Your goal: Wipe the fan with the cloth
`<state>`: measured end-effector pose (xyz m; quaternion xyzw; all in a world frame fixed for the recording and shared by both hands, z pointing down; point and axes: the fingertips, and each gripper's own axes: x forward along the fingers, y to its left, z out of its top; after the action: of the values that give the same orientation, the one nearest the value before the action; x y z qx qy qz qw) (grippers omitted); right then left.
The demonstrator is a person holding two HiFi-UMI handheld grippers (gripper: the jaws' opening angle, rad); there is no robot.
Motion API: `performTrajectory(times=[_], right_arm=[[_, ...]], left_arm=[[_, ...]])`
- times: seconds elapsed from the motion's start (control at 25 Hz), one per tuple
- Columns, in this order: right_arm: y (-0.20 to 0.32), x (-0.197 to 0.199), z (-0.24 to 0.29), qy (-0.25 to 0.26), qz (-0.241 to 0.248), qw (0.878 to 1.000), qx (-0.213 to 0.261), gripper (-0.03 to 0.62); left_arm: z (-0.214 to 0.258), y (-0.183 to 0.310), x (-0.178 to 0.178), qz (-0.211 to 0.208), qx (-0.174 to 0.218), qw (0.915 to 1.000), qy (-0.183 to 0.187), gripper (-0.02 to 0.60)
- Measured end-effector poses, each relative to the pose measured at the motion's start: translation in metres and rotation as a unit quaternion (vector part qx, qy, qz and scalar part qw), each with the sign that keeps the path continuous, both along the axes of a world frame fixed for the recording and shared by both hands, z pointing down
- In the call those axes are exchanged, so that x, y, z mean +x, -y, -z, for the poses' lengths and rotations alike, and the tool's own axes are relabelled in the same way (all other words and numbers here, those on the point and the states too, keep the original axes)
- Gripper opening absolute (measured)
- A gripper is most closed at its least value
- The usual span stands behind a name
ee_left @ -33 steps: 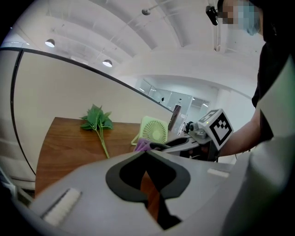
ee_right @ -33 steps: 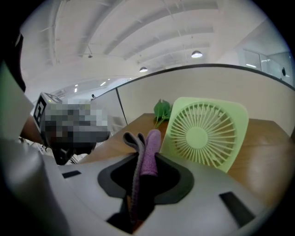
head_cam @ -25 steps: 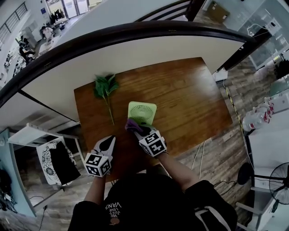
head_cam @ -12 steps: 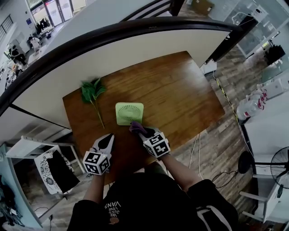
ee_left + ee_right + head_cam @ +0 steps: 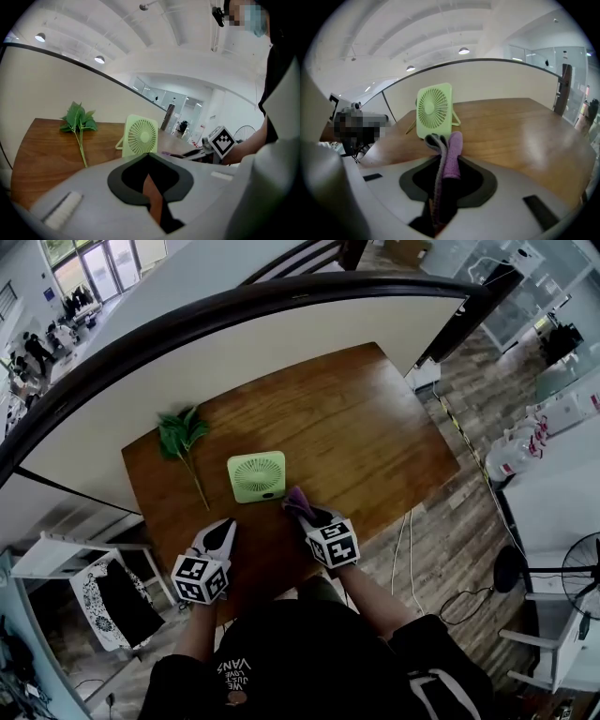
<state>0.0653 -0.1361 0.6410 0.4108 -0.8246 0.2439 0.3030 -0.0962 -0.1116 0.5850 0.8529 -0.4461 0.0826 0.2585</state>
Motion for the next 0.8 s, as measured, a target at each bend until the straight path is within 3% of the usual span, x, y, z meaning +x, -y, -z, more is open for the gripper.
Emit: performTrajectory(times=[0.24, 0.48, 0.8], right_arm=[[-0.007, -0.010, 0.031, 0.054, -0.041, 0.997, 0.020, 0.103], [-0.019, -0.029, 0.077, 0.128, -0.073, 0.988, 0.056, 0.103], [-0.040, -0.028, 0.130, 0.164, -0.110, 0.974, 0.114, 0.103]], left_arm=[[0.003, -0.003, 0.000, -0.008, 0.002, 1.0000, -0.003, 0.012], [0.014, -0.005, 0.000, -0.029, 0.016, 0.9994, -0.005, 0.012], [0.045, -0.016, -0.002, -0.056, 0.046, 0.9973, -0.013, 0.011]])
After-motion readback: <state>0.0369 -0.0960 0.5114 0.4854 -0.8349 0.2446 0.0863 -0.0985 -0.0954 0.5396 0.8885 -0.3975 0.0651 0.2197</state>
